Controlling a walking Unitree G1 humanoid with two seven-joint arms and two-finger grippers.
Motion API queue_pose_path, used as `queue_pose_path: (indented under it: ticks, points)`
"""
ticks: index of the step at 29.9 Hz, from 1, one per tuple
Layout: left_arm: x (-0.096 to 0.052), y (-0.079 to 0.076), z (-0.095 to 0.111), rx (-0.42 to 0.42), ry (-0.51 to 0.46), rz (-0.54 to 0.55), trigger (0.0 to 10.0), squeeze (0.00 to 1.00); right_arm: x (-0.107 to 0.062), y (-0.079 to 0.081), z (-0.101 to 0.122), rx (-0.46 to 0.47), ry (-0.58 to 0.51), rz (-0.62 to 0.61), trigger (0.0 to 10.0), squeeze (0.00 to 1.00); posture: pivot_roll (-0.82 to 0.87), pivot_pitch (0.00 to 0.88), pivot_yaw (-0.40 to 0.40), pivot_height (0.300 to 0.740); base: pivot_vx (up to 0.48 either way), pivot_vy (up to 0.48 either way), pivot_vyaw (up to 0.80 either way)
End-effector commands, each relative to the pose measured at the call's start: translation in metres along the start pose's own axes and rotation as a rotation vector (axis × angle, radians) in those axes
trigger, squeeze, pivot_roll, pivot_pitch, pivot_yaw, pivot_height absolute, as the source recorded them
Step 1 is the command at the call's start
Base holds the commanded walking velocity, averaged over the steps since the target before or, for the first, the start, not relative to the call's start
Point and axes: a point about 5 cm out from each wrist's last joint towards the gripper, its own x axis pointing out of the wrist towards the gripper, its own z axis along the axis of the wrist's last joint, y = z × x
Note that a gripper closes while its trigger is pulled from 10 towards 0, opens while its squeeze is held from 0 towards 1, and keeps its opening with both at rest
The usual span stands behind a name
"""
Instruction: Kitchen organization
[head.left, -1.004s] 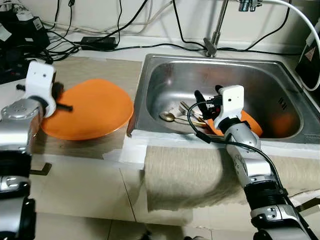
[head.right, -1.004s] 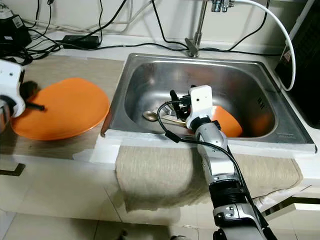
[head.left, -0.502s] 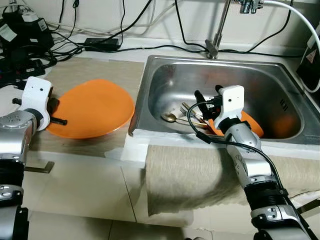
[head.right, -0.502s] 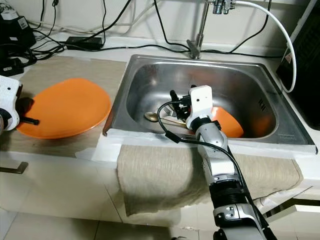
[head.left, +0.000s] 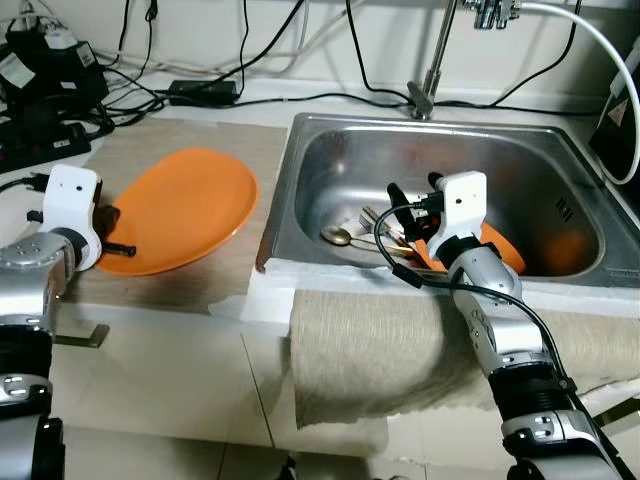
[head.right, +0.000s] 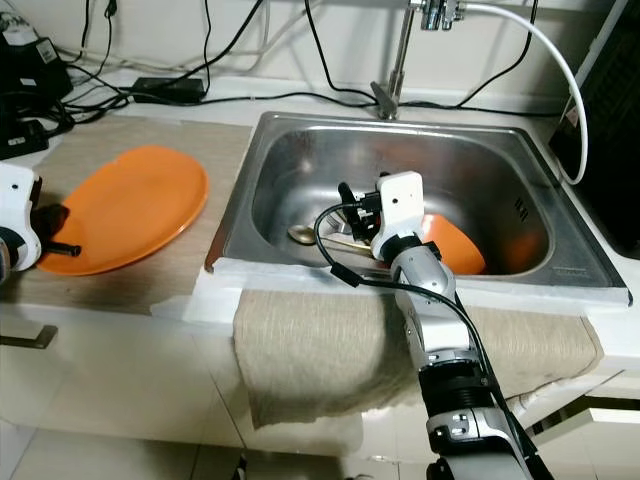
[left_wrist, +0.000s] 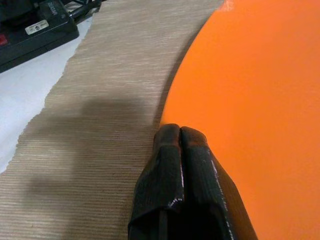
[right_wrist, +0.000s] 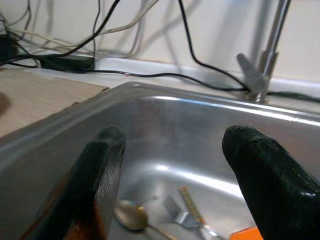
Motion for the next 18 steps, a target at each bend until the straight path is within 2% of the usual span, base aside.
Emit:
queue_pose_path:
  ticks: [1,4,6,10,13,14,18]
  points:
    - [0.002,-0.015,-0.05,-0.036,0.195,-0.047,10.0,0.0,0.004,0.0,0.01,0.044,-0.019,0.012,10.0,0.0,0.03,0.0,-0.009,0.74,0.0,0.0,0.0]
    - [0.003,-0.021,-0.055,-0.039,0.201,-0.057,10.0,0.0,0.01,0.01,0.017,0.149,-0.02,0.066,10.0,0.0,0.03,0.0,-0.008,0.74,0.0,0.0,0.0]
    - [0.004,-0.022,-0.056,-0.04,0.203,-0.058,10.0,0.0,0.012,0.014,0.019,0.179,-0.022,0.084,10.0,0.0,0.03,0.0,-0.008,0.74,0.0,0.0,0.0]
    - [0.006,-0.026,-0.058,-0.047,0.203,-0.066,10.0,0.0,0.024,0.038,0.028,0.277,-0.019,0.171,10.0,0.0,0.03,0.0,-0.01,0.74,0.0,0.0,0.0]
    - [0.008,-0.028,-0.058,-0.047,0.2,-0.07,10.0,0.0,0.031,0.053,0.031,0.266,0.0,0.224,10.0,0.0,0.03,0.0,-0.012,0.74,0.0,0.0,0.0]
    - [0.008,-0.03,-0.058,-0.045,0.198,-0.075,10.0,0.0,0.035,0.066,0.029,0.242,0.038,0.274,10.0,0.0,0.04,0.0,-0.015,0.74,0.0,0.0,0.0]
    - [0.009,-0.033,-0.056,-0.045,0.193,-0.082,10.0,0.0,0.039,0.084,0.025,0.235,0.082,0.333,10.0,0.0,0.04,0.0,-0.019,0.74,0.0,0.0,0.0]
